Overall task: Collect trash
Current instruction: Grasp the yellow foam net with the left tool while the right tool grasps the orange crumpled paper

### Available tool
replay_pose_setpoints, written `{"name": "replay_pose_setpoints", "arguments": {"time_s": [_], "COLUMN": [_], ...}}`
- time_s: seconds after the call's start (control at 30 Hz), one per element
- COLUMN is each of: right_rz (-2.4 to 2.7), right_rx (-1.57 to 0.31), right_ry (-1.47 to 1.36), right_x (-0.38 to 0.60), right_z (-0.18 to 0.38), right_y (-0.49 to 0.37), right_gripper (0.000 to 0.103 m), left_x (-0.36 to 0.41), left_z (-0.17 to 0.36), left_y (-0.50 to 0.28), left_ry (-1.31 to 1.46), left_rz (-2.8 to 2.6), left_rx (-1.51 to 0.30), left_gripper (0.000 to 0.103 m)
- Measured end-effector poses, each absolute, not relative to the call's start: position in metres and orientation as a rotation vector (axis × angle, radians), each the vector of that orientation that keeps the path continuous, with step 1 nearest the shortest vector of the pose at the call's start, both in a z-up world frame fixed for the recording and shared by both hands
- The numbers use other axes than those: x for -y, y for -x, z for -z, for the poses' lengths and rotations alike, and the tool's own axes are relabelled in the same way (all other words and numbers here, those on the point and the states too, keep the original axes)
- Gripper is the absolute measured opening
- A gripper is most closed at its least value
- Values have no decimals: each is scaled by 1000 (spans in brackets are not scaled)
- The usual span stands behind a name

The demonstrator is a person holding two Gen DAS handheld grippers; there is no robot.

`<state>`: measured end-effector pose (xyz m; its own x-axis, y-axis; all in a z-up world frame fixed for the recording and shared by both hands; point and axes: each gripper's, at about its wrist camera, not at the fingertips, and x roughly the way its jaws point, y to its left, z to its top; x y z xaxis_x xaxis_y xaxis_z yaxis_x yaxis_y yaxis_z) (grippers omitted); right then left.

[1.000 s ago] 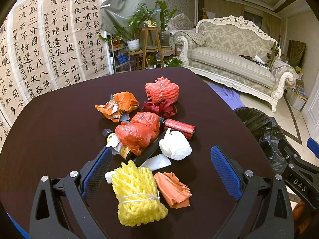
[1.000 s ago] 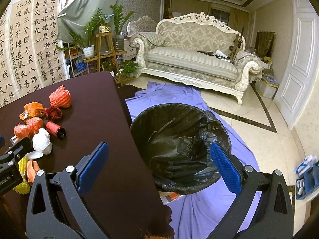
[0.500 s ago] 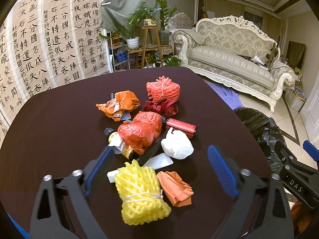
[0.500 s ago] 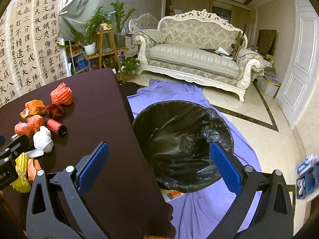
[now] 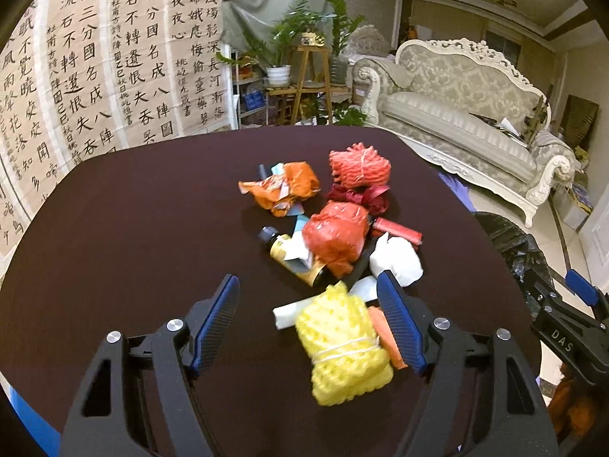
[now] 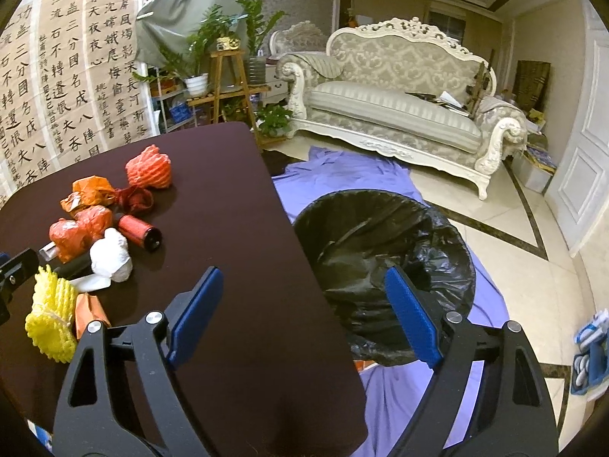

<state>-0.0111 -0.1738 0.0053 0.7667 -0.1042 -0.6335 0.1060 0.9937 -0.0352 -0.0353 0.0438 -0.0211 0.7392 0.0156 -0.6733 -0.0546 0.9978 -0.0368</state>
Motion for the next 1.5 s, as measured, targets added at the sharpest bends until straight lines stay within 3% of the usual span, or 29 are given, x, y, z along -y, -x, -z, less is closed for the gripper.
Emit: {"name": "replay_pose_setpoints", "arguments": {"time_s": [0.6, 0.83, 1.33, 1.5], "right_rz": [94, 56, -104, -200], "right_rx": [-704, -711, -718, -742], "right_ry": [-22, -6, 63, 102], "right_x": [175, 158, 97, 64], "right_z": [0, 1, 0, 5], "right_y": [24, 26, 29, 28], "right_gripper": [84, 84, 84, 74], "left_x": [-40, -42, -75, -101], "left_z": [23, 23, -4, 4], "left_y": [31, 35, 59, 57], "left_ry": [39, 54, 46, 49], "left_rz": [-20, 60, 38, -25], "left_rx": [-819, -810, -726, -735], "left_gripper": [72, 47, 45, 45]}}
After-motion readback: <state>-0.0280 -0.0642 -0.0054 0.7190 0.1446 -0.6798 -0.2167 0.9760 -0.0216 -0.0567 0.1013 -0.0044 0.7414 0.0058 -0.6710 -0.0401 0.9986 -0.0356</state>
